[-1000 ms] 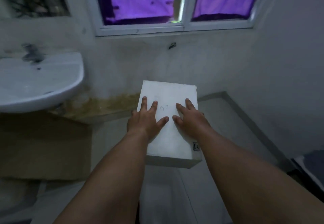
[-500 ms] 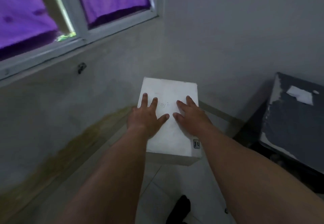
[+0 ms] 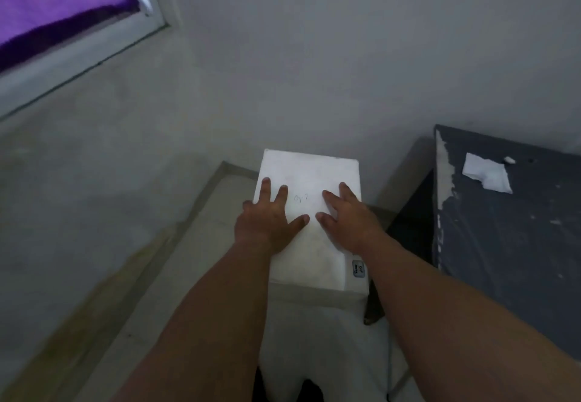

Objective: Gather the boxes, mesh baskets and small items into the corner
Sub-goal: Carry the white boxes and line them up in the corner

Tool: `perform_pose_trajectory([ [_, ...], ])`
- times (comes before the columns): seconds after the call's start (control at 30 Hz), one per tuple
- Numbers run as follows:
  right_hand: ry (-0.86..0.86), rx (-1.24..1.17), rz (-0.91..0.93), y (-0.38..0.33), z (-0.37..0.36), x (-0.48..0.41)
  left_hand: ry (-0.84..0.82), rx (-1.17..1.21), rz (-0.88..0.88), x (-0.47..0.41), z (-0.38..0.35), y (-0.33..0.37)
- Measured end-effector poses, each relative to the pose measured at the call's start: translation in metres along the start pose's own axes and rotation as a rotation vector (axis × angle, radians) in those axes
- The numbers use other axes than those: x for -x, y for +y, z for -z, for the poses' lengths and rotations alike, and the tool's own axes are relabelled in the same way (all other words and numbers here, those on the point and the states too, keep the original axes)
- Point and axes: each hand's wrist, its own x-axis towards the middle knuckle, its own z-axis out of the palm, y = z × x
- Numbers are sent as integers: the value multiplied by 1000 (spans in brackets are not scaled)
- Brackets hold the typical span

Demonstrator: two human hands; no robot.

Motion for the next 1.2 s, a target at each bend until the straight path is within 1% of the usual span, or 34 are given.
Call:
perform_pose_trajectory([
  [0.33,11,-61,-224,69,8,-134,-204,2,-212,-178,-27,42],
  [0.47,17,-80,-275,100,-2,-186,-263,-4,-269,-240,-52,53],
  [0.57,14,-97,-335,131,-23,-217,-300,-18,-306,-277,-83,63],
  [0.67,46,-143,-396,162,-63,-247,-344,-12,-335,-313,-132,70],
  [0.87,127,-229,-491,234,-181,-282,-442,7,-361,-356,-268,74],
  [1.07,18,-213,-489,319,-276,-311,-521,29,-387,-384,-390,82],
  [1.2,2,-213,-474,365,-327,-330,-546,21,-393,-404,-461,86],
])
